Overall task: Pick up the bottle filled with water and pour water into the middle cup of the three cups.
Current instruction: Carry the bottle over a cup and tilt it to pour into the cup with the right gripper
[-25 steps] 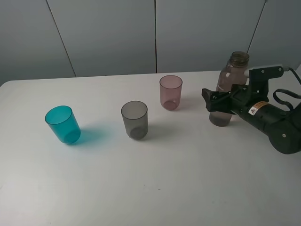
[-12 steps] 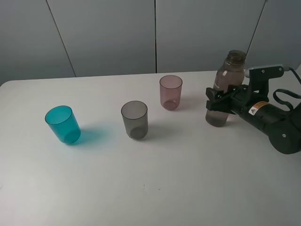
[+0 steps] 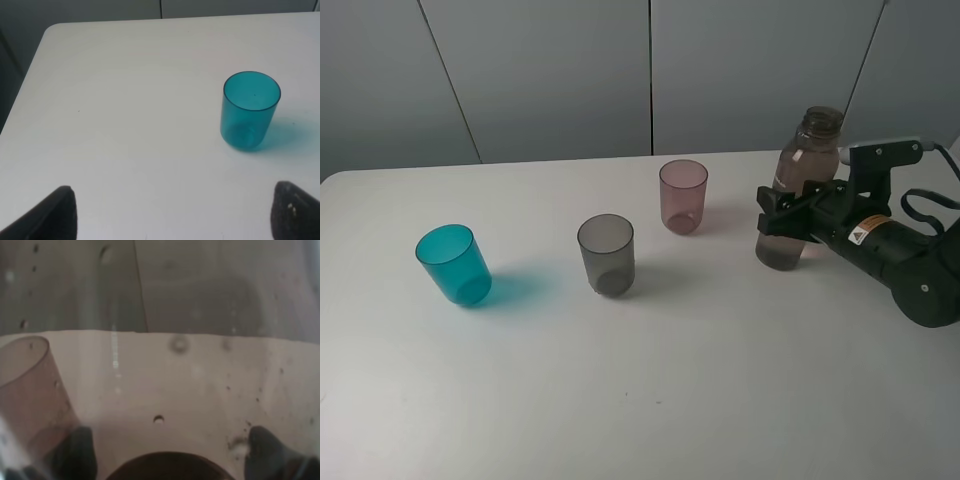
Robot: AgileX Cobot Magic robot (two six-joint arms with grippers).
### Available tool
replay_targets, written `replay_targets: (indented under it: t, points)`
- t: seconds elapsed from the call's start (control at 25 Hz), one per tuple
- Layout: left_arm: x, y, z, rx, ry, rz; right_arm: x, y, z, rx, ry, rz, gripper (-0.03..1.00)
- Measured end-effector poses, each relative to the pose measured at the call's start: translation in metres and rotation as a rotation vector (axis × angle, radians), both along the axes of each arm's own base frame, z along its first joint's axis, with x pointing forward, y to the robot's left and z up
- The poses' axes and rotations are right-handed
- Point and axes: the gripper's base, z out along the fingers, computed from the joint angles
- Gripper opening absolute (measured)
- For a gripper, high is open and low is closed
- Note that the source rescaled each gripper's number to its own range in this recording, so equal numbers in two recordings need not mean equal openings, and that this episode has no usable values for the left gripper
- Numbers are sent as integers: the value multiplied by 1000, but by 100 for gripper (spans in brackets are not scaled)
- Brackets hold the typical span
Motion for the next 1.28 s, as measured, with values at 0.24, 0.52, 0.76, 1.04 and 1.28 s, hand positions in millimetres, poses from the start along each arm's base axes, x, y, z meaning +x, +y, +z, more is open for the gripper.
replay_targets:
  t: [0.24,0.52,0.76,1.04,1.28]
  points:
    - [0,0,0,0,0,0,1,-1,33,-14,-87,-6,0]
    - [0,0,0,0,0,0,4,-4,79,-67,-134,-30,0]
    - [0,0,0,0,0,0,26,6,112,-137,-119,53,0]
    - [0,0,0,0,0,0,45,25,143,-157,-213,232,0]
    - [0,0,0,0,0,0,59,54,148,-182,-238,398,0]
